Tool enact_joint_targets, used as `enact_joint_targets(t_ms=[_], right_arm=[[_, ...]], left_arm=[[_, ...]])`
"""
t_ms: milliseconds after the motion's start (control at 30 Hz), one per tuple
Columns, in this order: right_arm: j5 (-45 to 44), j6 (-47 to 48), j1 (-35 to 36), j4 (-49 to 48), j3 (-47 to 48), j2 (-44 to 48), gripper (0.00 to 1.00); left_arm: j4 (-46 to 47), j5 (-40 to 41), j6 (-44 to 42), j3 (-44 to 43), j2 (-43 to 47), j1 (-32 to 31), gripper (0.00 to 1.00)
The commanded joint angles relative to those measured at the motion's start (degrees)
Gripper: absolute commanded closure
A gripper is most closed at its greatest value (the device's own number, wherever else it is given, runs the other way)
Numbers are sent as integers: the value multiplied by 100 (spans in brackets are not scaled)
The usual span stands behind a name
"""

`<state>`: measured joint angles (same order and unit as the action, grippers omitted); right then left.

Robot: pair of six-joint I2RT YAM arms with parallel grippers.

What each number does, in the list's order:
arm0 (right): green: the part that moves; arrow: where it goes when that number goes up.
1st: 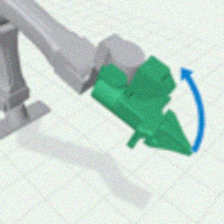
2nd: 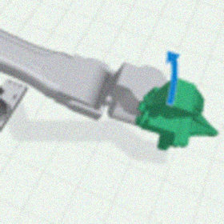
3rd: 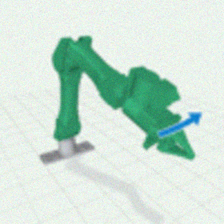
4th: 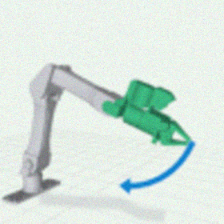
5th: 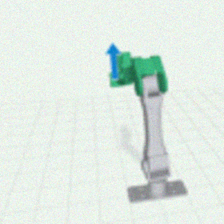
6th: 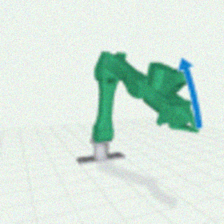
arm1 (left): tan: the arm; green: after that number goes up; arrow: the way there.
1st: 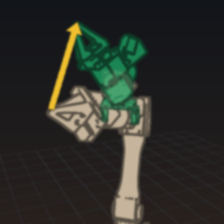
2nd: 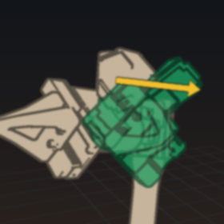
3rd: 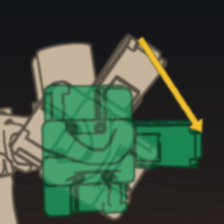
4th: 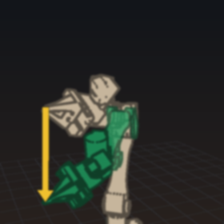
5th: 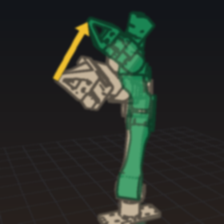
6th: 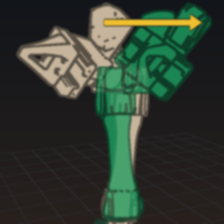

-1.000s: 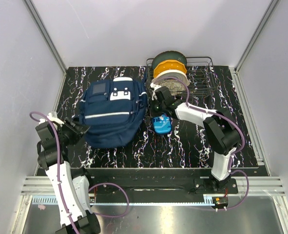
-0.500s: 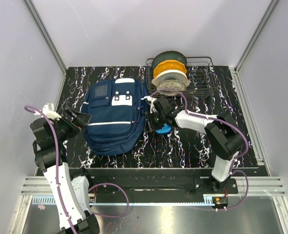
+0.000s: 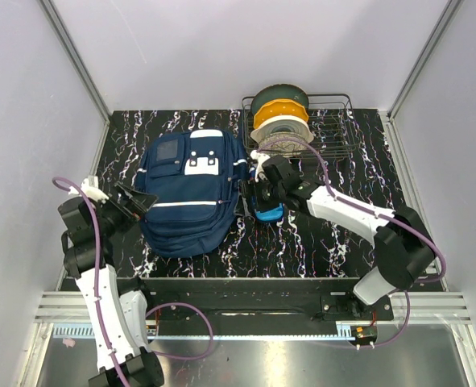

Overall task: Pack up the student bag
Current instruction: Zip the student bag at the center of the board, then unzip the student bag at the center of the board.

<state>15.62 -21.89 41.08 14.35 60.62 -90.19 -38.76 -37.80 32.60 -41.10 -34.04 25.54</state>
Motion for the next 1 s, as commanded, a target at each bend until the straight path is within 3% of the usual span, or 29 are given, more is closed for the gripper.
enact_joint_targets(t_ms=[0,167,600,967], right_arm=[[-802,63,-21,261,459,353,11],[-1307,-473,-240,288,565,520,0],[-1254,-580,-882,666,1689,-437,0],[-648,-834,-1146,719,1787,-886,1]], left_arm=[[343,-245,-69,128,12,-5,1],[352,-342,-131,190,3,-5,1],[308,-491,-272,243,-67,-5,1],[361,-509,-272,217,-164,-23,1]])
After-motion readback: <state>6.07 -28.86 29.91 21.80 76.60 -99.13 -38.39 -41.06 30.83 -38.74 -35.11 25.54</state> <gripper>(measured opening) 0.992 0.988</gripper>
